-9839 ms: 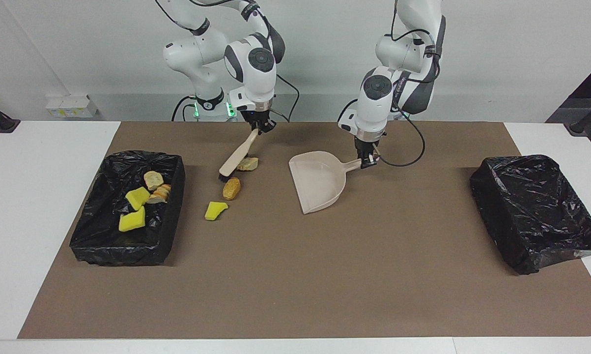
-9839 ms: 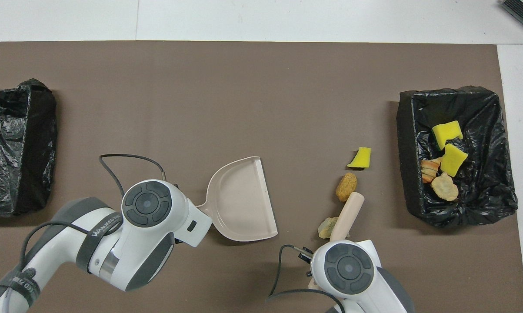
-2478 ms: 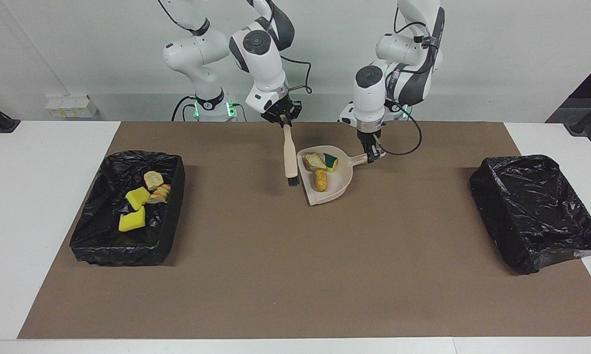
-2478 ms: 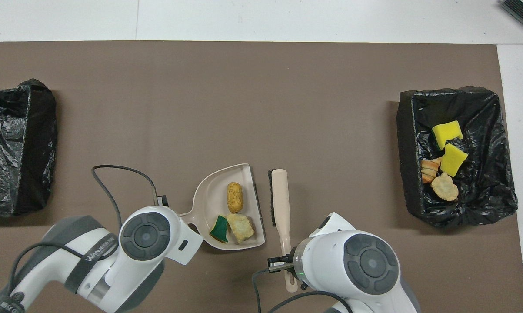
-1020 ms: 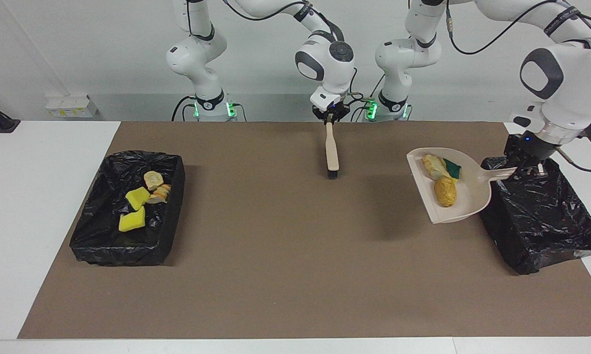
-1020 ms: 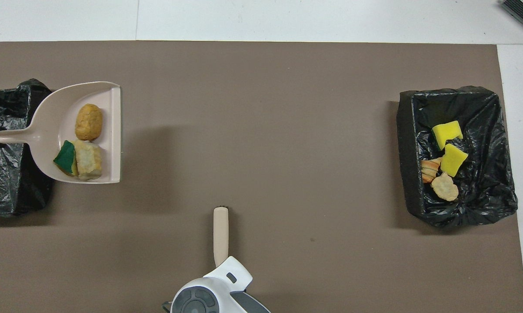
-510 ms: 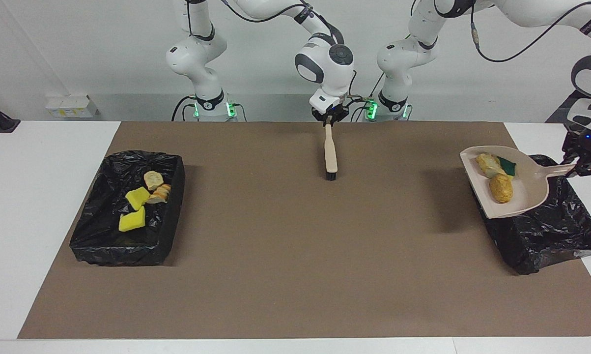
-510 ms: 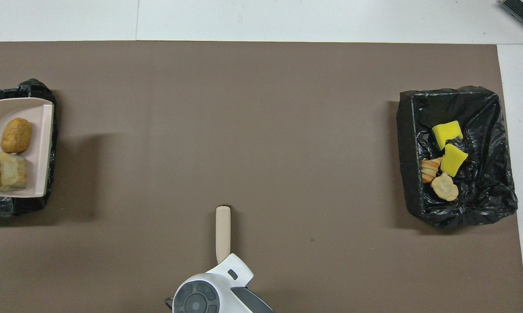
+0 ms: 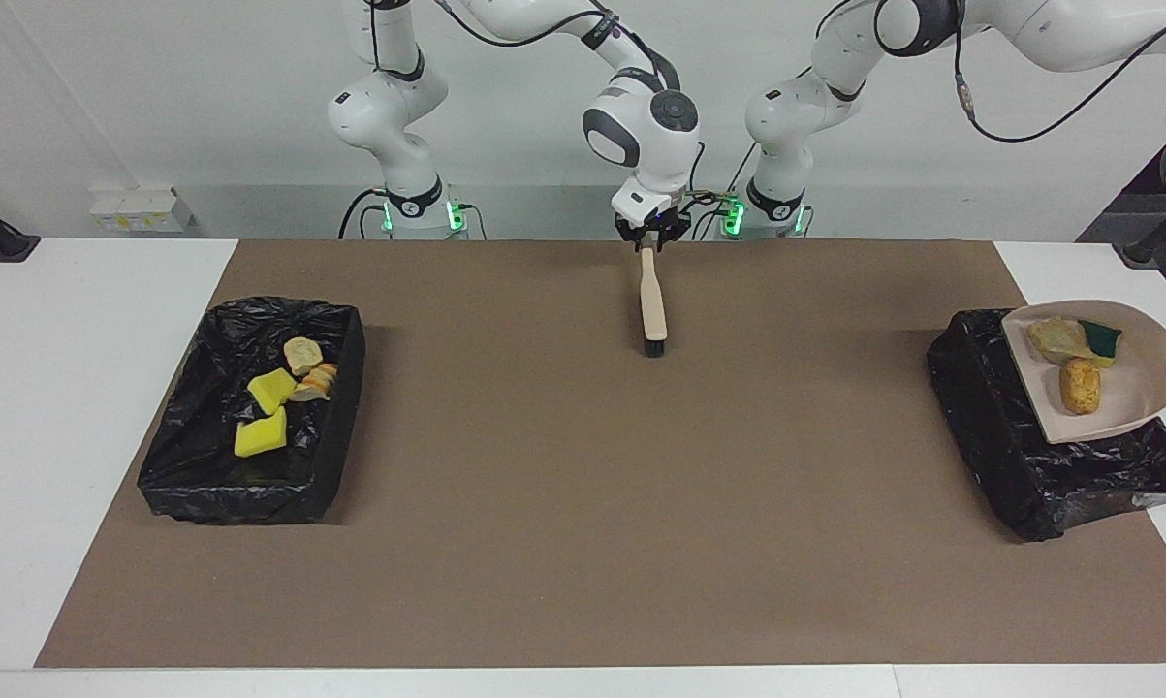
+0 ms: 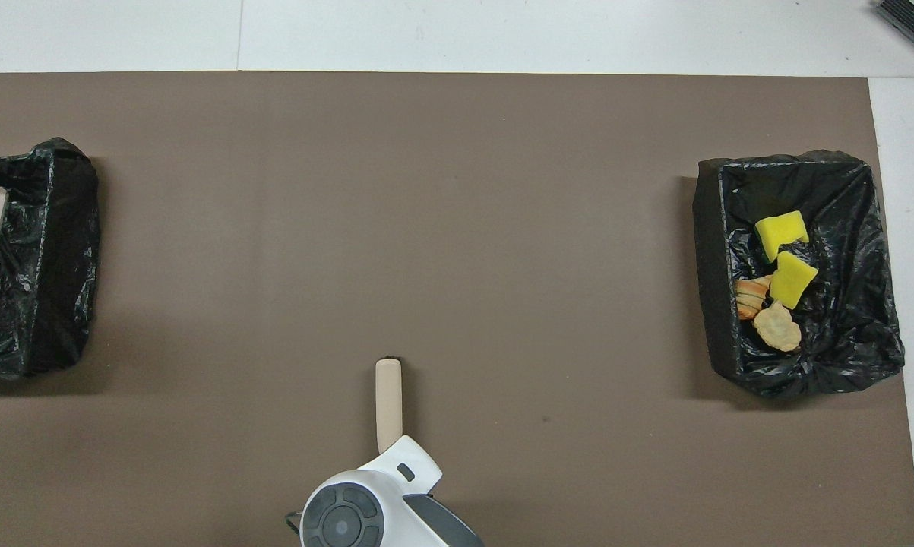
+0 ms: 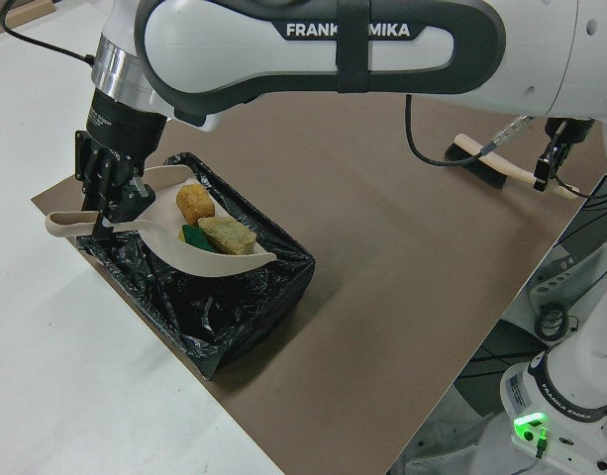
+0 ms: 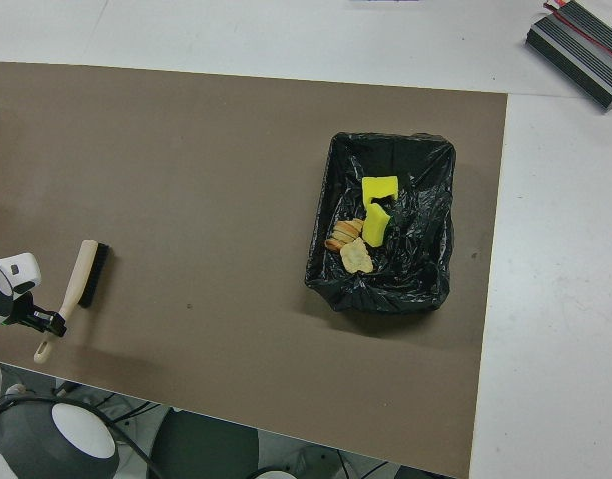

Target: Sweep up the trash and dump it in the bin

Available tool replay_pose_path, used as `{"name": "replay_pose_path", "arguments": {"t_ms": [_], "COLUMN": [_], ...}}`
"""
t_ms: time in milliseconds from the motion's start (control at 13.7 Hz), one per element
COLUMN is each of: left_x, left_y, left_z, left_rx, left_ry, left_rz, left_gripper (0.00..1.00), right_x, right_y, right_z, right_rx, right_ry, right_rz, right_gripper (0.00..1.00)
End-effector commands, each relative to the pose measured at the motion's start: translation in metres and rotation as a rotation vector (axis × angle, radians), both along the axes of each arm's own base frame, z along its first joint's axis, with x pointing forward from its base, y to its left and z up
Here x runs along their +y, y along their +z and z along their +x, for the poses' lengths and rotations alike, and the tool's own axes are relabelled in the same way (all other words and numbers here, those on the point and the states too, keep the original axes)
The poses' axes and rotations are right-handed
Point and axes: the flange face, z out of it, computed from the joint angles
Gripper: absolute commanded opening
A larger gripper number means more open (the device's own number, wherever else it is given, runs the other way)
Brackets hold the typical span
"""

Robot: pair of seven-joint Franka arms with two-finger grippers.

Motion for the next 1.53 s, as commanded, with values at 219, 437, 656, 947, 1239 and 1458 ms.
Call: {"name": "replay_pose_path", "arguments": {"t_ms": [219, 437, 656, 947, 1239, 1458], "left_x": [-0.039, -0.060, -0.099, -0.114, -0.130, -0.131], "left_y": [0.001, 0.029, 0.060, 0.071, 0.073, 0.073], "left_z": [-0.005, -0.012, -0.017, -0.017, -0.012, -0.013], "left_rx": [-0.088, -0.071, -0.069, -0.082, -0.096, -0.100], "left_ry": [0.099, 0.138, 0.183, 0.165, 0.142, 0.151], "left_rz": [0.290, 0.381, 0.510, 0.534, 0.566, 0.586], "left_gripper": [0.00, 0.00, 0.00, 0.00, 0.00, 0.00], "right_x": [-0.022, -0.080, -0.130, -0.214, -0.334, -0.404], "right_y": [0.043, 0.094, 0.116, 0.172, 0.248, 0.292], "right_z": [0.043, 0.082, 0.111, 0.146, 0.176, 0.203], "right_rx": [-0.134, -0.193, -0.193, -0.217, -0.220, -0.278], "right_ry": [-0.030, -0.141, -0.182, -0.222, -0.165, -0.127], "right_rz": [0.006, 0.039, 0.013, -0.001, -0.016, -0.018], "right_gripper": [1.00, 1.00, 1.00, 1.00, 1.00, 1.00]}}
